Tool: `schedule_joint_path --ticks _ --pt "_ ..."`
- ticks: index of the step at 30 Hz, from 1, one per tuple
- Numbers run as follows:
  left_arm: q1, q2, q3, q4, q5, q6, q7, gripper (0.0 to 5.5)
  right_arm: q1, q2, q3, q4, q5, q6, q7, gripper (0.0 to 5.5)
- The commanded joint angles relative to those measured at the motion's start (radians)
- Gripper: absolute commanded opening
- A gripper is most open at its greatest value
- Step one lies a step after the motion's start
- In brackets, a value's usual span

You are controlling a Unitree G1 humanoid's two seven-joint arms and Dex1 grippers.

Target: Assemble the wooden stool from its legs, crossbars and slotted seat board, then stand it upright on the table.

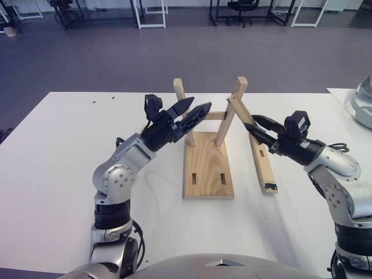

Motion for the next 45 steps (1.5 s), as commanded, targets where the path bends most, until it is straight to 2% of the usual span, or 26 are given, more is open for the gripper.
schedule_joint_path --ticks 1,8,13,18,26,29,32,34,36,38,42,45 --pt "-0.042 -0.029 0.037 -0.012 -0.155 0.059 0.085 4.43 -0.082 0.018 0.100 -0.072 -0.037 0.009 -0.039 1.35" --pt "-0.045 -0.033 0.036 -0.048 -0.299 0.064 0.192 3.39 -0.137 0.041 0.177 -0.089 -0.086 -0.021 -0.065 1.35" --pt "-0.038 -0.025 0.025 -0.037 -0.302 0.051 0.232 2.81 -0.148 0.052 0.170 -0.101 -0.078 -0.023 -0.075 1.35" --pt "-0.038 0.001 -0.004 -0.025 -0.260 0.045 0.245 1.78 -0.149 0.052 0.167 -0.121 -0.071 -0.032 -0.074 1.35" --pt "-0.044 0.007 -0.013 -0.014 -0.243 0.018 0.258 0.51 -0.147 0.052 0.181 -0.135 -0.081 -0.038 -0.075 1.35" --pt "-0.037 0.007 0.001 -0.021 -0.251 0.006 0.274 0.40 -0.143 0.055 0.190 -0.118 -0.100 -0.038 -0.085 1.35" --pt "0.003 0.058 0.031 -0.049 -0.248 0.004 0.265 0.40 -0.113 0.050 0.199 -0.110 -0.118 -0.039 -0.094 1.90" --pt "0.084 0.155 0.081 -0.053 -0.196 -0.012 0.207 0.40 -0.076 0.050 0.183 -0.088 -0.138 -0.051 -0.109 2.37" --pt "0.173 0.289 0.167 0.021 -0.076 -0.077 0.140 0.40 -0.030 0.057 0.155 -0.045 -0.164 -0.067 -0.138 2.39" --pt "0.176 0.380 0.211 0.171 0.065 -0.173 0.115 0.40 0.012 0.073 0.148 0.039 -0.218 -0.111 -0.179 2.39" --pt "0.064 0.379 0.241 0.420 0.139 -0.271 0.077 0.40 0.084 0.118 0.152 0.189 -0.286 -0.206 -0.224 2.39" --pt "0.060 0.369 0.243 0.522 0.174 -0.300 0.057 0.40 0.108 0.132 0.115 0.287 -0.309 -0.259 -0.250 2.39"
